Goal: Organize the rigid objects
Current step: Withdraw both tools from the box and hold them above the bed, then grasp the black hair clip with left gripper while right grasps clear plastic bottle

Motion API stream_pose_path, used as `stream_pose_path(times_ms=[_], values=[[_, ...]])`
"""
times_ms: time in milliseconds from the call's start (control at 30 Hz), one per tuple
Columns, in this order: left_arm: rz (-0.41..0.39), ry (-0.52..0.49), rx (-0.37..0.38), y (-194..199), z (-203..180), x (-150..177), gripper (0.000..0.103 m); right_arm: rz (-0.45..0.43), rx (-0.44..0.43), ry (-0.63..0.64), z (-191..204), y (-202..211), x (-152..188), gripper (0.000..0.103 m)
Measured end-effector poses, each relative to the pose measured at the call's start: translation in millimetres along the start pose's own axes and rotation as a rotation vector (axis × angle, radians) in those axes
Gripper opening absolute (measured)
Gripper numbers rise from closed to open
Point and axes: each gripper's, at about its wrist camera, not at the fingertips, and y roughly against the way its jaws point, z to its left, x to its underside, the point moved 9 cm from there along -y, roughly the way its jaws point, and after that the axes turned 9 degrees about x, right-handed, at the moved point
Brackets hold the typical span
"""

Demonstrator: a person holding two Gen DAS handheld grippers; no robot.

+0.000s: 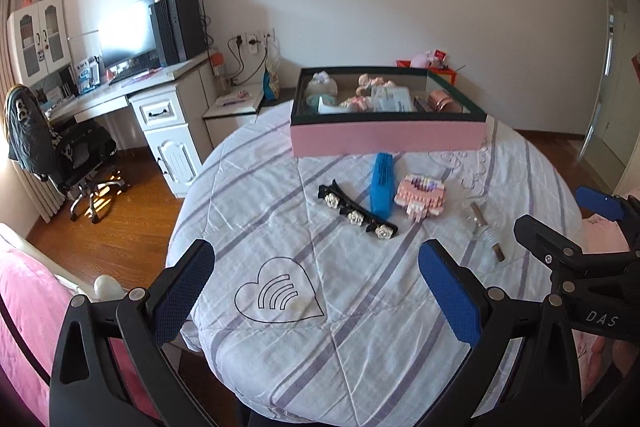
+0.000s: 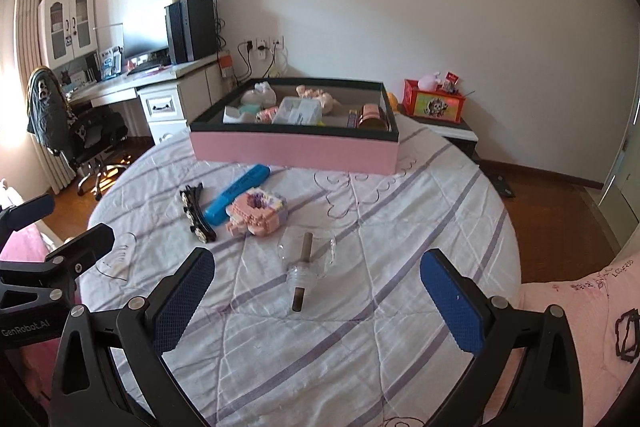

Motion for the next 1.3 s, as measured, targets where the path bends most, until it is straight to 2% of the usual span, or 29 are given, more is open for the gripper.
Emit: stream_pose_path(times_ms=[267,367,400,467,500,667,867,1033,1167,1300], values=[[0.1,0.026,0.02,-44,4,17,0.103,0.131,-0.035,0.021,7,-69,17,0.101],[0.126,0.038,0.04,-58,0,18,0.103,0.168,-0.066,0.034,11,-82,19,0.08],[0.136,0.035,0.046,-62,-2,18,0.103,0.186,-0.073,0.044,12,-87,21,0.068],[0.149,0.028,0.05,-70,-6,17,0.103,0.182,-0.075,0.072,13,-88,20,0.06],[0.155,0.026,0.049,-74,-7,16,0.103,0.18,-0.082,0.083,12,-87,19,0.052],[0.192,0.041,0.059,-96,-14,12,0.103,0.173,-0.084,0.04,-9,-87,19,0.052],[0.24,0.059,0.037,-123,-12,6,0.103,0.171,-0.104,0.034,-6,-90,15,0.052],[0.231,0.075,-0.019,-116,16,8,0.103,0.17,-0.12,0.023,-5,-93,13,0.052],[0.202,0.146,-0.056,-109,45,9,0.103,0.169,-0.117,0.025,-5,-94,12,0.052],[0.195,0.132,-0.071,-120,48,3,0.102,0.166,-0.112,0.027,-4,-93,13,0.053]])
